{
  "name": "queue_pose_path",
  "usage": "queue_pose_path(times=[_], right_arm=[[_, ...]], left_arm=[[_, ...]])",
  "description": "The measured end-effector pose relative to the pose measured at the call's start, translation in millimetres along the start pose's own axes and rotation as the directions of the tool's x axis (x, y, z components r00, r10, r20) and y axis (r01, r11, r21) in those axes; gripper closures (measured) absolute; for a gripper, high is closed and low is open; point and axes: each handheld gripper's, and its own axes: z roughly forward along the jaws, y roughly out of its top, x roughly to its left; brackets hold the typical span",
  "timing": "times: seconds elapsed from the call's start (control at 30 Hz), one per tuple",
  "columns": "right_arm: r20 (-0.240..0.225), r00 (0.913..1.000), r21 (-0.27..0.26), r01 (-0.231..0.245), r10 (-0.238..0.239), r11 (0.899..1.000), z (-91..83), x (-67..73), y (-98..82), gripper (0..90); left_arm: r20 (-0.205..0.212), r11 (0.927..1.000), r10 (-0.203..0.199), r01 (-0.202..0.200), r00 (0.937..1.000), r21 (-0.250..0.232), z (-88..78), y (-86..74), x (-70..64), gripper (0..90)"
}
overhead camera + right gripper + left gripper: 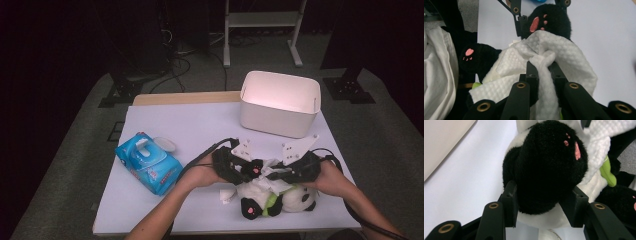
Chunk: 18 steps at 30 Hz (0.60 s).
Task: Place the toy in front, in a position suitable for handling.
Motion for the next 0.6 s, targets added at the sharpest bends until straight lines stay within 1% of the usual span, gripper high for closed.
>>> queue_pose_path(times=[0.03,0.07,0.13,0.23,0.3,0.33,0.37,0.4,0.43,0.47,0.5,0.6], right_arm=[[0.003,1.0,0.004,0.006,-0.006,1.0,-3.6,-1.6,0.1,80.5],[0.003,1.0,0.004,0.006,-0.006,1.0,-3.6,-1.6,0.1,80.5],[0.005,0.9998,0.002,-0.02,0.02,1.0,-12.2,-5.6,-4.6,80.5],[0.023,0.9989,-0.006,-0.04,0.04,0.999,-21.6,-10.7,-12.0,80.5],[0.039,0.9976,0.008,-0.058,0.058,0.998,-26.7,-14.3,-18.6,80.5],[0.039,0.9976,0.008,-0.058,0.058,0.998,-26.7,-14.3,-18.6,80.5],[0.036,0.9955,0.028,-0.088,0.087,0.996,-26.5,-16.8,-27.7,80.5],[0.027,0.994,0.014,-0.106,0.106,0.994,-26.2,-17.2,-32.0,80.5],[0.022,0.9932,0.002,-0.114,0.114,0.993,-26.0,-17.1,-34.6,80.6],[0.022,0.9932,0.002,-0.114,0.114,0.993,-26.0,-17.1,-34.6,80.6],[0.02,0.993,-0.012,-0.116,0.116,0.993,-25.2,-15.1,-35.8,80.7],[0.019,0.993,-0.016,-0.116,0.117,0.993,-22.6,-12.7,-35.2,80.9]], left_arm=[[0.001,1.0,0.003,-0.003,1.0,-0.001,-0.3,0.0,-0.2,52.4],[0.001,1.0,0.003,-0.003,1.0,-0.001,-0.3,0.0,-0.2,52.5],[0.003,0.9999,0.008,-0.008,1.0,-0.007,-0.6,0.7,-0.7,52.9],[-0.001,0.9999,0.015,-0.015,0.9999,-0.003,-1.1,1.6,-1.2,53.1],[-0.003,0.9998,0.019,-0.019,0.9998,-0.001,-1.9,1.7,-0.9,53.1],[-0.003,0.9998,0.019,-0.019,0.9998,-0.001,-1.9,1.7,-0.9,53.0],[-0.008,0.9998,0.018,-0.018,0.9998,-0.006,-2.6,2.1,0.2,52.8],[-0.012,0.9998,0.017,-0.018,0.9998,-0.009,-2.9,2.8,1.0,52.5],[-0.012,0.9998,0.017,-0.018,0.9998,-0.009,-2.9,2.8,1.0,52.4],[-0.016,0.9998,0.017,-0.017,0.9997,-0.012,-2.9,3.5,1.4,52.4],[-0.02,0.9997,0.024,-0.024,0.9995,-0.005,-3.4,5.4,3.4,52.4],[-0.022,0.9998,0.02,-0.02,0.9995,-0.005,-4.7,6.2,5.7,53.4]])
